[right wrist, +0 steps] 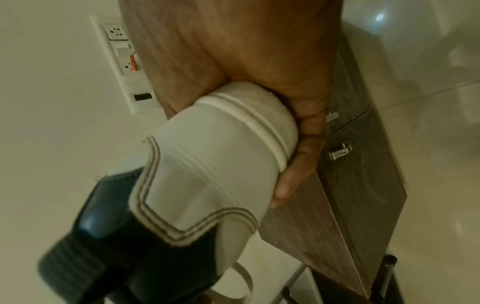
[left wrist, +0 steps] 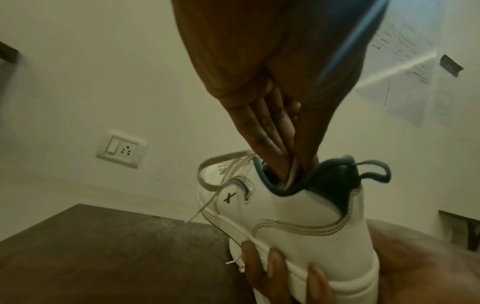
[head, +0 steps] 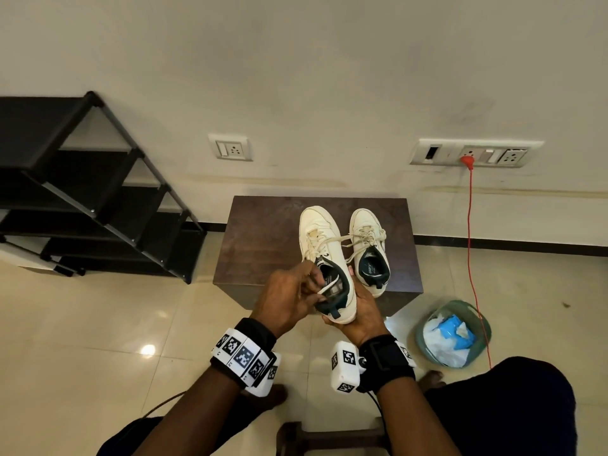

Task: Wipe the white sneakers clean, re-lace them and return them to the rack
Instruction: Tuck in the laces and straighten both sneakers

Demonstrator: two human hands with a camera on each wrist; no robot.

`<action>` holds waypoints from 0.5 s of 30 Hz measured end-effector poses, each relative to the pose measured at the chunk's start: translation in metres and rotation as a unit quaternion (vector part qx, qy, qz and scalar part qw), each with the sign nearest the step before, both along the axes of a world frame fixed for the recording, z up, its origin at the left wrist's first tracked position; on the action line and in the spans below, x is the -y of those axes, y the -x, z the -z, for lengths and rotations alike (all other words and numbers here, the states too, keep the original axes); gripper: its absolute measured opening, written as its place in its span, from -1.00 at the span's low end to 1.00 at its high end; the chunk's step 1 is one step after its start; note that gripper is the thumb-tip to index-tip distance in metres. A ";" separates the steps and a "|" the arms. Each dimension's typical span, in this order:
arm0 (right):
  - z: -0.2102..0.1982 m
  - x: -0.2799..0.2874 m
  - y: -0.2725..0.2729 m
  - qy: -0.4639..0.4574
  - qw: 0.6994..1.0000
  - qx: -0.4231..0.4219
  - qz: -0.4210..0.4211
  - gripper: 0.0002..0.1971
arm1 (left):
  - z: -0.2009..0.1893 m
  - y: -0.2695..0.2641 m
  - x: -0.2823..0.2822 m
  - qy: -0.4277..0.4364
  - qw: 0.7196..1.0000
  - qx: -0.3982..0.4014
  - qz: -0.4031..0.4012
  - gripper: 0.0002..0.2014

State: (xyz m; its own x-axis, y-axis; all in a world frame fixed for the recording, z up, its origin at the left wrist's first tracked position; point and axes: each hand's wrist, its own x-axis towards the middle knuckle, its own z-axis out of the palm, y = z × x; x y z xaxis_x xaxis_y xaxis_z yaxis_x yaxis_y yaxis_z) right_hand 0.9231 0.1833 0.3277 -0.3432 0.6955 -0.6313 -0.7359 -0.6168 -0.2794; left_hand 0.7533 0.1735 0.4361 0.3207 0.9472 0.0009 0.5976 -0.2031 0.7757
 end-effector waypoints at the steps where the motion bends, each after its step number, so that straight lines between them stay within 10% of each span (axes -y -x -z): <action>1: 0.000 0.000 0.000 -0.007 1.000 -0.006 0.001 -0.41 | 0.001 -0.001 -0.001 0.016 1.000 0.001 -0.008 -0.71; 15: -0.011 0.001 -0.004 -0.049 0.995 0.062 0.055 -0.57 | 0.023 -0.026 -0.019 -0.020 0.987 -0.133 0.086 -0.84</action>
